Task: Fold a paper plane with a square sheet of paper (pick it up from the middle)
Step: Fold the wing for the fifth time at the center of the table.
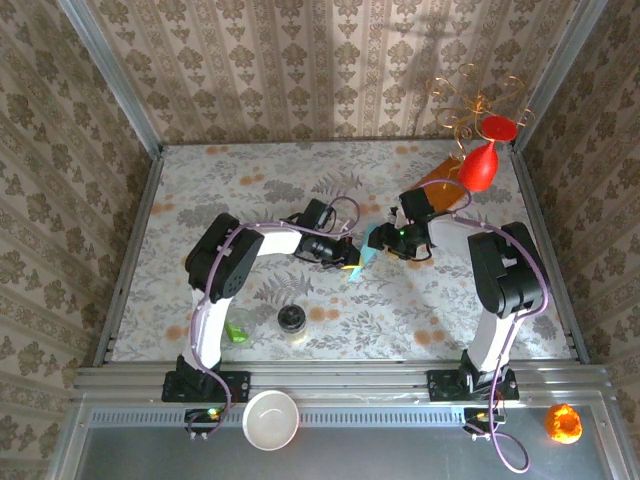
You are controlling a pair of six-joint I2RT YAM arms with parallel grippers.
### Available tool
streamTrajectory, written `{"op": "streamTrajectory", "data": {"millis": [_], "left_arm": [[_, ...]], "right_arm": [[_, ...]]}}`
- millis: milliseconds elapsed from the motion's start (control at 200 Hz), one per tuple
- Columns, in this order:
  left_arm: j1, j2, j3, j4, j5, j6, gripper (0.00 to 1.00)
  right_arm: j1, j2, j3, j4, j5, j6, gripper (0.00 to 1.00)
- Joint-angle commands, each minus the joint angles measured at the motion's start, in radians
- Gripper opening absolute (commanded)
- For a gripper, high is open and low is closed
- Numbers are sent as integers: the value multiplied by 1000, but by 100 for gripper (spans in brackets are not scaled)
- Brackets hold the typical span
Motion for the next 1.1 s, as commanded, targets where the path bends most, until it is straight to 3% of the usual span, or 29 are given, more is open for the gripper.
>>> {"op": "streamTrajectory", "data": {"millis": [0, 305, 685, 1095], "left_arm": [[8, 16, -11, -5, 18, -8, 0], [8, 14, -14, -12, 13, -4, 3], [9, -55, -47, -19, -7, 18, 22], [6, -89, -93, -46, -52, 41, 23]], "right_arm": [[12, 76, 19, -12, 101, 4, 58], [29, 130, 53, -83, 169, 18, 52], [32, 160, 79, -113, 170, 20, 51], [38, 180, 96, -133, 171, 19, 50]]}}
